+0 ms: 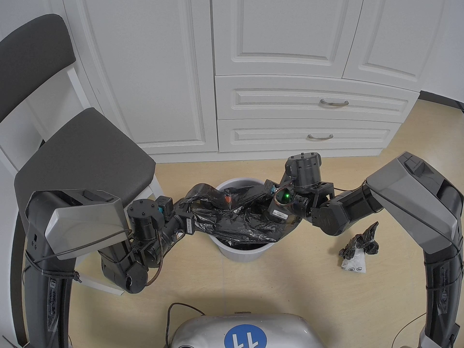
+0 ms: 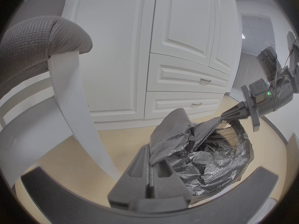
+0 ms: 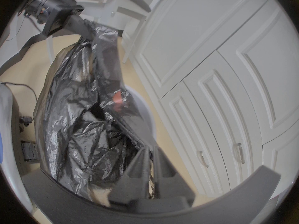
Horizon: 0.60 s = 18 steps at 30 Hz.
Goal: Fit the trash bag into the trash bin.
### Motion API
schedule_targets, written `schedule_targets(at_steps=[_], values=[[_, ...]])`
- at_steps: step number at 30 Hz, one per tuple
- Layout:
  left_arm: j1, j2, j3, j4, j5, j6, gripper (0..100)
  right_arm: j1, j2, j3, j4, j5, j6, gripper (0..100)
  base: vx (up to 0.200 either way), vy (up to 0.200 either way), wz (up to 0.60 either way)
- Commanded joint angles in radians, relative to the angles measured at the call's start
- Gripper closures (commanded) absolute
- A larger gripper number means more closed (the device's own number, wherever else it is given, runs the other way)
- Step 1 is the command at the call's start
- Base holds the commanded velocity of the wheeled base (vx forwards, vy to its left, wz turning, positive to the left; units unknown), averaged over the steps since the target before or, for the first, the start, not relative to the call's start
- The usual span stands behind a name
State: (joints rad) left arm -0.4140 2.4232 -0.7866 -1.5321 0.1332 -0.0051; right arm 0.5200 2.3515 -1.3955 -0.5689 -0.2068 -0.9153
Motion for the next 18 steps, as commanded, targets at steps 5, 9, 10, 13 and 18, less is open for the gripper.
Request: schedule_targets(at_steps=[5, 9, 10, 13, 18], values=[[0.021, 0.011, -0.028, 0.000, 0.000, -0.006, 100, -0.061, -0.023, 0.084, -0.114, 0.012, 0.033, 100, 0.000, 0.000, 0.00], [0.047, 0.051, -0.083, 0.001, 0.000, -0.015, 100, -0.113, 0.000, 0.139, -0.235, 0.012, 0.122, 100, 0.000, 0.000, 0.00], [0.047, 0.051, -0.083, 0.001, 0.000, -0.015, 100, -0.113, 0.000, 0.139, -0.235, 0.012, 0.122, 100, 0.000, 0.000, 0.00], [0.061, 0.079, -0.129, 0.001, 0.002, -0.049, 100, -0.146, 0.045, 0.168, -0.344, 0.001, 0.273, 100, 0.000, 0.000, 0.00], [0.063, 0.100, -0.160, 0.001, 0.005, -0.064, 100, -0.170, 0.111, 0.171, -0.453, -0.002, 0.411, 100, 0.000, 0.000, 0.00]])
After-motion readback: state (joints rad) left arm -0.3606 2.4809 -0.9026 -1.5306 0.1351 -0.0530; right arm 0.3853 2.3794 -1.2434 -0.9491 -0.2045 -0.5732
